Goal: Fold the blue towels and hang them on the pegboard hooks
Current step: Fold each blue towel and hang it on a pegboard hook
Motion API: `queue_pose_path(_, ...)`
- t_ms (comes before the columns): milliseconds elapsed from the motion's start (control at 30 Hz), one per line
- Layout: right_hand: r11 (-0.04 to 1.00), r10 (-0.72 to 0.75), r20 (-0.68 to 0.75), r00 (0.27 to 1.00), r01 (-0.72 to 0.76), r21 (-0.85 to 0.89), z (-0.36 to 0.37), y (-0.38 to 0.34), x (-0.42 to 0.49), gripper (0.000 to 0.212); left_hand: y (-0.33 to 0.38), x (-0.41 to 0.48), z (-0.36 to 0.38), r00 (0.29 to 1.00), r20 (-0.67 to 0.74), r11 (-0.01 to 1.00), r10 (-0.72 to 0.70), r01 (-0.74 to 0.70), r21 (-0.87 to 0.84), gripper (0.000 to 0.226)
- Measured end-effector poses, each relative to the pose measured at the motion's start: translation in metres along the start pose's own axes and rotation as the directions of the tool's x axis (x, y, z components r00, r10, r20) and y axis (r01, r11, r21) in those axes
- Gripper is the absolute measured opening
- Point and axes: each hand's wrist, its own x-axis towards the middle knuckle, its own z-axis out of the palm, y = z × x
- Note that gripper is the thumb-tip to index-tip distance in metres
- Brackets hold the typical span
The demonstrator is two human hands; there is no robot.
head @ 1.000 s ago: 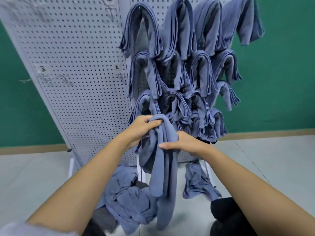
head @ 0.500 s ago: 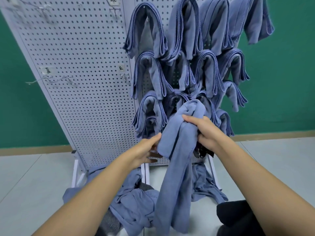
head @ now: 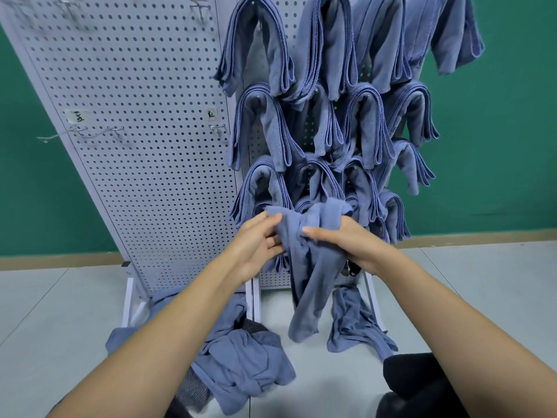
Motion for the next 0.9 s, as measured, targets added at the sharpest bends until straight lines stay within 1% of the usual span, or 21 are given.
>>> queue_pose_path(67, 0.999, 0.006, 0.028, 1.0, -0.005, -0.042, 0.008, 0.001, -0.001, 0.028, 0.001, -0.003, 0.003, 0.996, 0.078, 0.999, 0.052, -0.051, -0.008, 0.019)
queue_pose_path(100, 0.999, 0.006, 0.007, 1.0, -0.006, -0.037, 0.012, 0.002, 0.0, 0.026, 0.001, -0.003, 0.005, 0.991, 0.106, 0.996, 0.081, -0.083, 0.02, 0.02)
queue_pose_path(133, 1.0, 0.007, -0.045, 0.999, -0.007, -0.014, 0.014, 0.003, 0.002, 0.024, 0.0, -0.004, 0.006, 0.988, 0.114, 0.992, 0.102, -0.11, 0.063, 0.018)
queue_pose_path(200, 0.996, 0.014, -0.168, 0.986, 0.001, 0.088, 0.015, 0.002, 0.005, 0.02, -0.001, -0.005, 0.008, 0.991, 0.062, 0.977, 0.118, -0.127, 0.17, 0.012)
queue_pose_path(233, 0.988, 0.019, -0.209, 0.978, 0.014, 0.153, 0.013, 0.0, 0.006, 0.019, -0.003, -0.006, 0.008, 0.993, 0.026, 0.967, 0.115, -0.118, 0.225, 0.01)
queue_pose_path(300, 0.969, 0.029, -0.226, 0.974, 0.028, 0.245, 0.009, -0.003, 0.008, 0.02, -0.007, -0.008, 0.007, 0.997, 0.011, 0.946, 0.083, -0.082, 0.314, 0.013)
queue_pose_path(367, 0.972, 0.04, -0.182, 0.983, 0.004, 0.236, 0.006, -0.005, 0.008, 0.022, -0.01, -0.011, 0.006, 0.997, 0.075, 0.923, 0.006, -0.035, 0.383, 0.017)
queue_pose_path(400, 0.977, 0.05, -0.146, 0.988, -0.018, 0.211, 0.006, -0.006, 0.007, 0.022, -0.011, -0.013, 0.006, 0.994, 0.104, 0.92, -0.027, -0.016, 0.392, 0.023)
queue_pose_path(433, 0.983, 0.059, -0.104, 0.993, -0.039, 0.182, 0.006, -0.006, 0.006, 0.022, -0.012, -0.013, 0.007, 0.993, 0.107, 0.925, -0.054, 0.009, 0.38, 0.03)
queue_pose_path(500, 0.989, 0.063, -0.02, 0.998, -0.06, 0.136, 0.006, -0.005, 0.004, 0.023, -0.011, -0.012, 0.006, 0.995, 0.046, 0.948, -0.084, 0.066, 0.31, 0.041)
queue_pose_path(533, 0.99, 0.06, 0.016, 0.998, -0.062, 0.128, 0.006, -0.005, 0.003, 0.023, -0.011, -0.011, 0.006, 0.996, 0.015, 0.957, -0.086, 0.078, 0.281, 0.041)
queue_pose_path(633, 0.988, 0.035, 0.06, 0.998, -0.044, 0.147, 0.006, -0.004, 0.001, 0.025, -0.011, -0.008, 0.002, 1.0, -0.029, 0.96, -0.011, 0.019, 0.279, 0.028)
queue_pose_path(700, 0.984, 0.048, 0.047, 0.998, -0.056, 0.168, 0.002, -0.003, 0.001, 0.022, -0.007, -0.005, 0.0, 0.994, -0.102, 0.977, 0.043, -0.02, 0.214, 0.025)
queue_pose_path(733, 0.981, 0.07, 0.043, 0.997, -0.076, 0.177, 0.0, -0.003, 0.001, 0.019, -0.004, -0.003, -0.003, 0.988, -0.15, 0.987, 0.04, -0.016, 0.159, 0.026)
queue_pose_path(767, 0.977, 0.092, 0.032, 0.995, -0.096, 0.189, -0.004, -0.003, 0.001, 0.018, 0.0, -0.002, -0.005, 0.984, -0.18, 0.998, 0.005, 0.007, 0.066, 0.027)
queue_pose_path(800, 0.971, 0.109, 0.017, 0.994, -0.11, 0.213, -0.007, -0.002, 0.001, 0.018, 0.003, -0.002, -0.009, 0.983, -0.178, 0.997, -0.052, 0.042, -0.06, 0.028)
queue_pose_path(833, 0.963, 0.116, -0.005, 0.993, -0.111, 0.247, -0.01, -0.002, 0.002, 0.017, 0.007, -0.003, -0.012, 0.984, -0.135, 0.981, -0.117, 0.094, -0.171, 0.029)
queue_pose_path(867, 0.952, 0.118, -0.026, 0.993, -0.106, 0.287, -0.011, -0.002, 0.003, 0.016, 0.009, -0.005, -0.014, 0.98, -0.075, 0.962, -0.185, 0.165, -0.217, 0.03)
queue_pose_path(900, 0.941, 0.114, -0.049, 0.992, -0.092, 0.325, -0.013, -0.002, 0.004, 0.017, 0.009, -0.007, -0.016, 0.968, -0.011, 0.95, -0.252, 0.245, -0.194, 0.031)
